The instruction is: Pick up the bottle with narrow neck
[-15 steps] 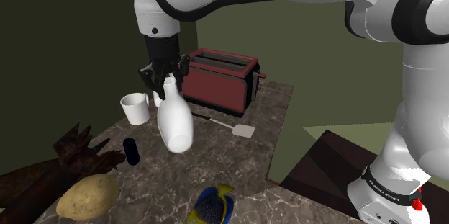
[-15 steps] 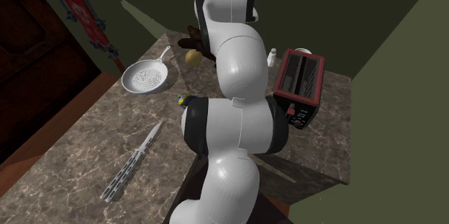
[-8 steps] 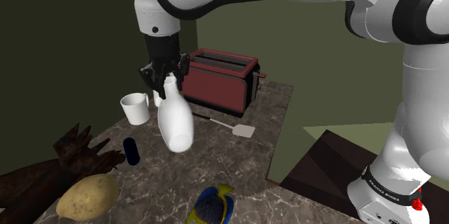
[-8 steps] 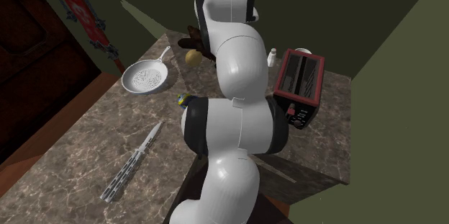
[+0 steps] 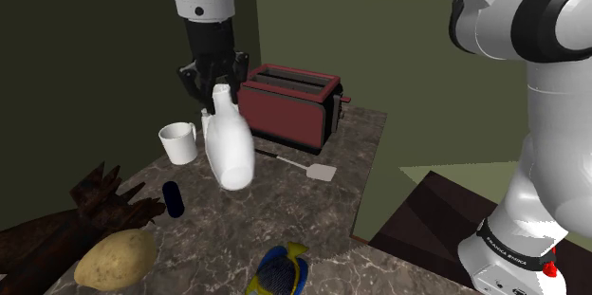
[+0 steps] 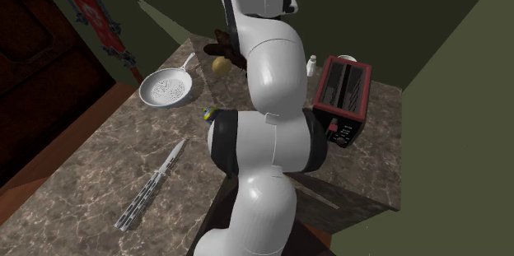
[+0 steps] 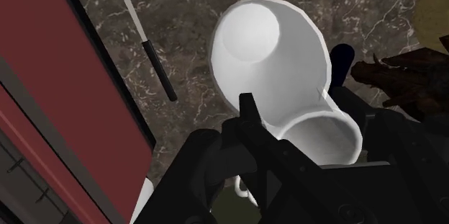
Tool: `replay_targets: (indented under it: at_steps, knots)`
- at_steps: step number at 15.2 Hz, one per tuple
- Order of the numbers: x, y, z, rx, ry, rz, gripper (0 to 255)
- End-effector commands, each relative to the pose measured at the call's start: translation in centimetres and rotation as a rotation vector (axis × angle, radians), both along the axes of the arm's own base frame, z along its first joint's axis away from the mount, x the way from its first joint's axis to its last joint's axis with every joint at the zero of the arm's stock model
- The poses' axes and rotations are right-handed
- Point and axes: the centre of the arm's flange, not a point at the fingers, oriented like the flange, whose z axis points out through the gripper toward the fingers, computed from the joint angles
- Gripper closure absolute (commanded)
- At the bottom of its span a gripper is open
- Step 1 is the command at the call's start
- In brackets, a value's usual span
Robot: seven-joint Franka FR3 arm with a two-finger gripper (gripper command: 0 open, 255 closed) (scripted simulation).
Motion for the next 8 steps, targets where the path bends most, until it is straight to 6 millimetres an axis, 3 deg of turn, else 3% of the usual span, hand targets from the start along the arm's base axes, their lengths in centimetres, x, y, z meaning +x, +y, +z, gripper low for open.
replay_targets:
  at_steps: [1,6,8]
  knots:
    - [0.0,0.0,1.1,0.000,0.000,0.000,255]
    - [0.0,0.0,3.8,0.000,0.000,0.000,255]
    - [0.0,0.0,3.9,0.000,0.000,0.000,255]
